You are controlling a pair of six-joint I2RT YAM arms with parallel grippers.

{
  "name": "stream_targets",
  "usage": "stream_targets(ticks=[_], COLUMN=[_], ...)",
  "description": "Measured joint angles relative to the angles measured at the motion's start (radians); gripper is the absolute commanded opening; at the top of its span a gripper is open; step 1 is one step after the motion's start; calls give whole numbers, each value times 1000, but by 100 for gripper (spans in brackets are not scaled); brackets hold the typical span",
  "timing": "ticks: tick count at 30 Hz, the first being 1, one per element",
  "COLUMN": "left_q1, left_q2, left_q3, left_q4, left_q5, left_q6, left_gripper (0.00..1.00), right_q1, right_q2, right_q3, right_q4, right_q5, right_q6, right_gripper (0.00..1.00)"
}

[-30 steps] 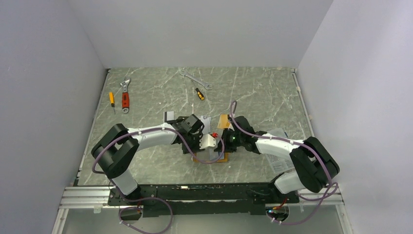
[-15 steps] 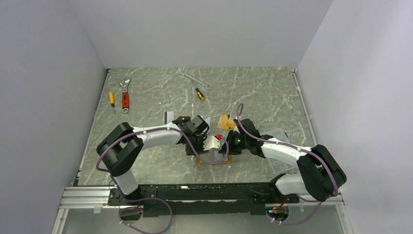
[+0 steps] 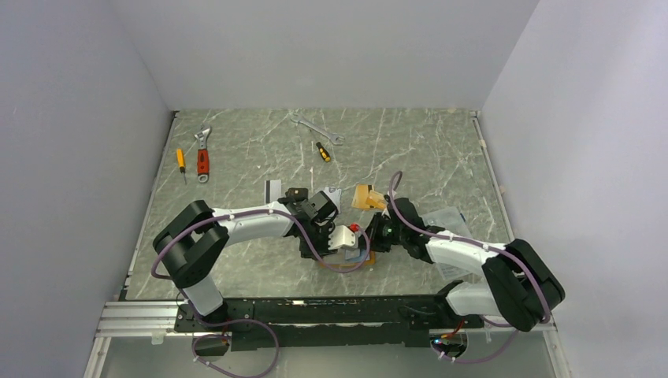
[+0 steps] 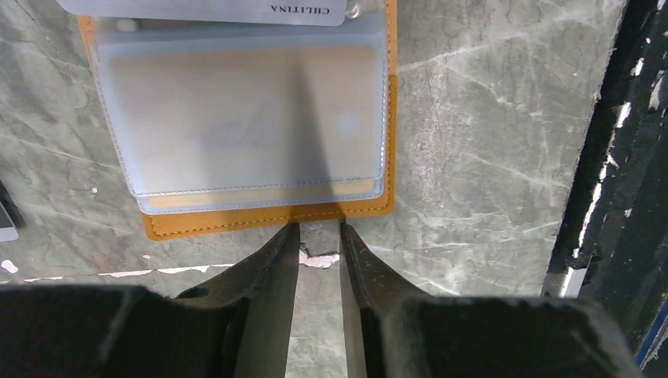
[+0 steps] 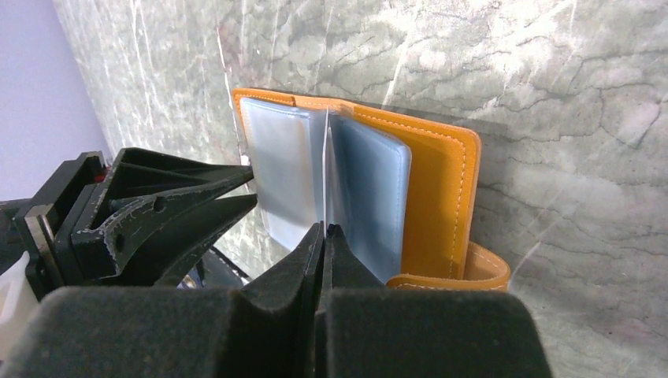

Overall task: Put the credit cards into the card holder
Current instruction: Insert the credit card into the card holder.

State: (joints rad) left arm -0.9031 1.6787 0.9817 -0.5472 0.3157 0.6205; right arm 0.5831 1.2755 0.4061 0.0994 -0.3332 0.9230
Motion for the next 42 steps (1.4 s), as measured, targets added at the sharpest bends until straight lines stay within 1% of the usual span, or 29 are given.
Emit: stream_targets(ticks=[13,26,42], left_q1=[-8,-13,-21], left_q2=[3,5,5], left_q3=[-2,0,0], left_q4=[8,11,11], left_q5=[-16,-27,-41], left_q6=[-8,-11,-11], left_gripper=[28,26,24], right_q1=[0,8,25], right_q2=[-51,8,34], right_q3=[-90,-153,-171], right_q4=[144,314,349], right_q5=[26,-5,-16], right_q6=[89,150,162], right_gripper=[0,0,0])
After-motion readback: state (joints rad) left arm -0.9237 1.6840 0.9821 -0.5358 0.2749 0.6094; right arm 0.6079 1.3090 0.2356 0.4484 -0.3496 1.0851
